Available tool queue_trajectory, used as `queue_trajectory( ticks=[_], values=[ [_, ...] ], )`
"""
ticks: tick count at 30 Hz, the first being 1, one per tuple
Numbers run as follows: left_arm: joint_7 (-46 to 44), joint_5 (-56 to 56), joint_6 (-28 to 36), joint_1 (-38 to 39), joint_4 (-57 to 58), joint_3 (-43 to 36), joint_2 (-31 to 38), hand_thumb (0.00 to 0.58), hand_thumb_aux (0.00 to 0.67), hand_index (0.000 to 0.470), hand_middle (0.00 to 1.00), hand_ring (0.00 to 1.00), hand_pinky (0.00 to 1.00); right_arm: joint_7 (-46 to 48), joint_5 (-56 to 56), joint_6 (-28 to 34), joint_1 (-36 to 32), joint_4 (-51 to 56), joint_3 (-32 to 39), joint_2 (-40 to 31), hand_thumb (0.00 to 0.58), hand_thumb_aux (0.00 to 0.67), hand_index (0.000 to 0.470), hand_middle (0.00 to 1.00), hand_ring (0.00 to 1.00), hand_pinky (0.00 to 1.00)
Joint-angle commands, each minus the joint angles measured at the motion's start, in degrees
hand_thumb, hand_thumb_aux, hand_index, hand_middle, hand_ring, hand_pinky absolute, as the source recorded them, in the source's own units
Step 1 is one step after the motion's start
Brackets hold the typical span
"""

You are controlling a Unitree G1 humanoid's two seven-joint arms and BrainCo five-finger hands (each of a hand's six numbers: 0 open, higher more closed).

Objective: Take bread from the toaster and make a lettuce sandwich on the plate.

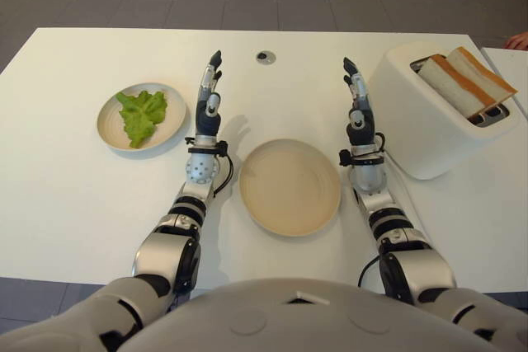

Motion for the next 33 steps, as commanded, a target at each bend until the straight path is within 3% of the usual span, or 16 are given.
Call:
queue_trajectory(
  ticks=[1,5,7,9,11,13,16,20,27,33],
  values=[
    [-0.68,0.32,0.37,1.97,0.49,-0.65,-0.06,0.0,0.0,0.0,0.0,0.0,0.0,-0.2,-0.92,0.26,1.81,1.24,0.14,-0.02,0.0,0.0,0.0,0.0,0.0,0.0],
    [-1.49,-0.25,0.54,2.05,0.27,-0.62,-0.25,0.0,0.0,0.0,0.0,0.0,0.0,-2.58,-4.01,0.16,2.23,-0.14,0.08,-0.71,0.0,0.0,0.0,0.0,0.0,0.0],
    [-1.59,-0.67,0.68,2.06,0.35,-0.21,-0.19,0.0,0.0,0.0,0.0,0.0,0.0,-2.09,-2.7,0.4,5.61,-14.13,-3.48,-2.77,0.0,0.0,0.0,0.0,0.0,0.0],
    [-1.65,-0.91,0.72,2.27,0.38,-0.02,-0.31,0.0,0.0,0.0,0.0,0.0,0.0,1.55,0.74,4.6,10.8,-32.9,-8.36,-7.15,0.0,0.0,0.0,0.0,0.0,0.0],
    [-1.76,-1.02,0.65,2.67,0.07,-0.07,-0.66,0.0,0.0,0.0,0.0,0.0,0.0,4.47,2.96,10.66,15.72,-46.76,-17.21,-12.95,0.0,0.0,0.0,0.0,0.0,0.0],
    [-1.92,-1.14,0.63,2.94,-0.2,-0.16,-0.9,0.0,0.0,0.0,0.0,0.0,0.0,5.26,3.4,16.63,18.63,-53.26,-28.54,-17.5,0.0,0.0,0.0,0.0,0.0,0.0],
    [-1.7,-1.17,0.66,3.48,-0.68,0.01,-0.87,0.0,0.0,0.0,0.0,0.0,0.0,3.25,-3.47,23.63,20.53,-49.11,-38.34,-22.93,0.0,0.0,0.0,0.0,0.0,0.0],
    [-1.53,-1.25,0.87,3.69,-0.95,0.09,-0.65,0.0,0.0,0.0,0.0,0.0,0.0,-3.84,-16.05,30.55,22.79,-37.66,-38.8,-27.51,0.0,0.0,0.0,0.0,0.0,0.0],
    [-1.4,-1.52,0.99,3.91,-1.0,0.35,-0.1,0.0,0.0,0.0,0.0,0.0,0.0,-9.45,-21.37,39.79,23.83,-20.7,-33.37,-32.67,0.0,0.0,0.0,0.0,0.0,0.0],
    [-1.22,-1.64,0.94,3.91,-0.91,0.5,0.24,0.0,0.0,0.0,0.0,0.0,0.0,-9.03,-21.67,39.72,23.8,-22.19,-26.76,-34.52,0.0,0.0,0.0,0.0,0.0,0.0]
  ],
)
